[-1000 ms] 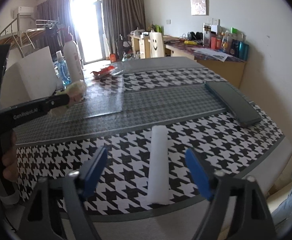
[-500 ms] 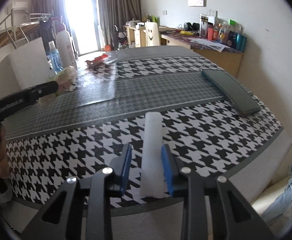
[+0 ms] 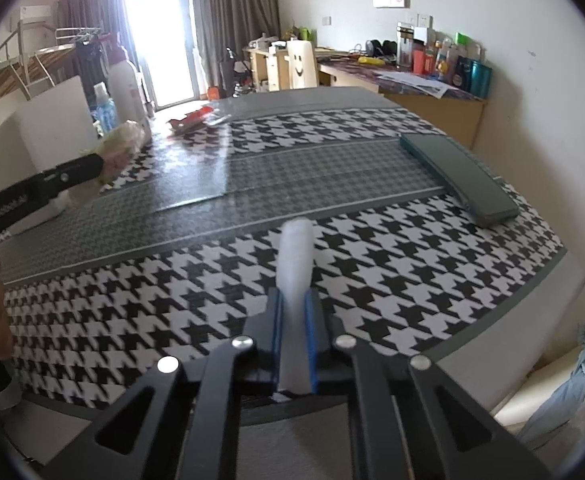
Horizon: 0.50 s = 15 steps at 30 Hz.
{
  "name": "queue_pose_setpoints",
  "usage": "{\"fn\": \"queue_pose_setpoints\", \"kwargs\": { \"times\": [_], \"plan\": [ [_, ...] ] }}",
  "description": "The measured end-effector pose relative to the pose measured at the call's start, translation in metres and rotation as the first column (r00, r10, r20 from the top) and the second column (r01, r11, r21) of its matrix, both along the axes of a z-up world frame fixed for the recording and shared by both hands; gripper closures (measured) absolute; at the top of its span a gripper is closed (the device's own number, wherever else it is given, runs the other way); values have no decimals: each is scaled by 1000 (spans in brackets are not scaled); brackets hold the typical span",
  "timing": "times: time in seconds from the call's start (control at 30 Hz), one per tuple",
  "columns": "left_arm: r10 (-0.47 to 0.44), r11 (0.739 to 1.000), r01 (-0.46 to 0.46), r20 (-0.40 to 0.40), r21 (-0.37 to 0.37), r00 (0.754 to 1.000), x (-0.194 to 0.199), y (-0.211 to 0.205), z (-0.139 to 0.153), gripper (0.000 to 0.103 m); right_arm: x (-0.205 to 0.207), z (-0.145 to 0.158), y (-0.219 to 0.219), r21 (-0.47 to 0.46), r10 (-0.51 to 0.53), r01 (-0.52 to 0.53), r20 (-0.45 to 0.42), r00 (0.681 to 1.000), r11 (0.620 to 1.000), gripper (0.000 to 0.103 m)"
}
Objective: Organize soft objects
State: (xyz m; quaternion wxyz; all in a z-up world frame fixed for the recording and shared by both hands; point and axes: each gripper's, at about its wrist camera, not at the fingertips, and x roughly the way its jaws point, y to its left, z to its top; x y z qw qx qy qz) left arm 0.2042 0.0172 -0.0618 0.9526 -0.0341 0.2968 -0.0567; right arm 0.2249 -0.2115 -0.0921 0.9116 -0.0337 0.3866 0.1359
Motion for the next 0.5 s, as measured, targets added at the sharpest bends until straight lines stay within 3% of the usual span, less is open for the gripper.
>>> {"fn": "queue_pose_setpoints", "kwargs": {
  "times": [0.5],
  "plan": [
    [21, 1000, -21, 76, 6, 997, -43, 7, 36, 70, -25, 46, 28, 32, 99, -103, 124, 987, 994, 89]
  ]
}}
